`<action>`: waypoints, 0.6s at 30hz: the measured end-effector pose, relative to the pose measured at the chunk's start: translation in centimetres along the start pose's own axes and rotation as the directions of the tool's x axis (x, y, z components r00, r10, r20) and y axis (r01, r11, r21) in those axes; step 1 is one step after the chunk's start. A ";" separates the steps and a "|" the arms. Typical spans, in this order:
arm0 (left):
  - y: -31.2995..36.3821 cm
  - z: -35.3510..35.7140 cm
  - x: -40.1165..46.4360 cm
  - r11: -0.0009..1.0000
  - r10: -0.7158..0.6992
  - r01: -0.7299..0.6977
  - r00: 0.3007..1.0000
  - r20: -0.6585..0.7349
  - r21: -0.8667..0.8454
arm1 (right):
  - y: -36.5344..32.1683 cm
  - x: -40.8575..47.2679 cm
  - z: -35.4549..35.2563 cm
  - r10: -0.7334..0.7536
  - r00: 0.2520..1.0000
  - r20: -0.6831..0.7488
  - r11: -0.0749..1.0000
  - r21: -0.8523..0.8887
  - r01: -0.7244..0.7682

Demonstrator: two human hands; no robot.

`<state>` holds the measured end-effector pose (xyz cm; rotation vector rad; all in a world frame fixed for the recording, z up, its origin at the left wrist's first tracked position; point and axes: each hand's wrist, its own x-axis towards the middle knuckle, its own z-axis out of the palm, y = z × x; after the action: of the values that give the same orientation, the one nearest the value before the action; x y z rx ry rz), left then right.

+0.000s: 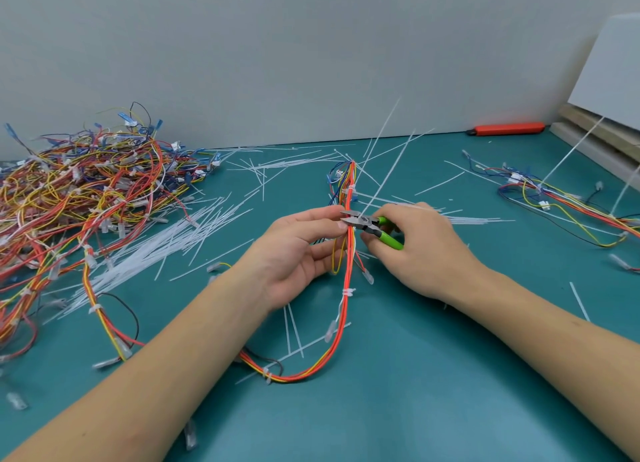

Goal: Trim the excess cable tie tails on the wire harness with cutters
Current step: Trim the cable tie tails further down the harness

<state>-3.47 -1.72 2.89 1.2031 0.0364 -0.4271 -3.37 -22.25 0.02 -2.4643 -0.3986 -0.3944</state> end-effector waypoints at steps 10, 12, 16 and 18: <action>0.1 0.0 0.0 1.000 0.001 -0.001 1.000 0.002 0.010 | 0.5 0.0 0.3 -0.005 1.000 -0.018 1.000 0.005 0.005; 0.0 0.0 0.0 1.000 -0.003 0.003 1.000 -0.016 0.009 | 0.3 0.1 0.4 -0.023 1.000 -0.004 1.000 -0.002 0.023; 0.0 0.1 0.0 1.000 -0.008 0.008 1.000 -0.019 0.002 | 0.1 0.1 0.2 -0.029 1.000 -0.012 0.999 0.023 0.029; 0.0 0.0 0.0 1.000 -0.006 0.006 1.000 -0.015 0.008 | 0.2 0.1 0.2 -0.028 1.000 -0.008 0.999 0.024 0.029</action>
<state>-3.45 -1.75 2.91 1.2143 0.0517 -0.4238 -3.18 -22.27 -0.22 -2.4354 -0.4331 -0.4091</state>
